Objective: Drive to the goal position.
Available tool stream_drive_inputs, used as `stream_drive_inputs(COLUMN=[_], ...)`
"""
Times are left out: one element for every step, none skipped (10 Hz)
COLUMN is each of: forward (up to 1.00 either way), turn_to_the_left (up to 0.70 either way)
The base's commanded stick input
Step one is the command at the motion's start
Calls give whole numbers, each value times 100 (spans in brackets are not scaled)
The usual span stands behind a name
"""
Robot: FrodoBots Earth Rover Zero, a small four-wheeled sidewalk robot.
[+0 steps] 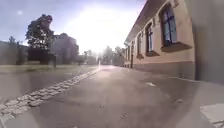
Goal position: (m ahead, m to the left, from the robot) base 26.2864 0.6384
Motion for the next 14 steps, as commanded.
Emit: stream_drive_inputs(forward=[70, 70, 70, 70, 70, 70, 70, 70, 70, 70, 70, 70, 70, 70], turn_to_the_left=[0, 0, 0, 0, 0, 0, 0, 0, 0, 0, 0, 0, 0, 0])
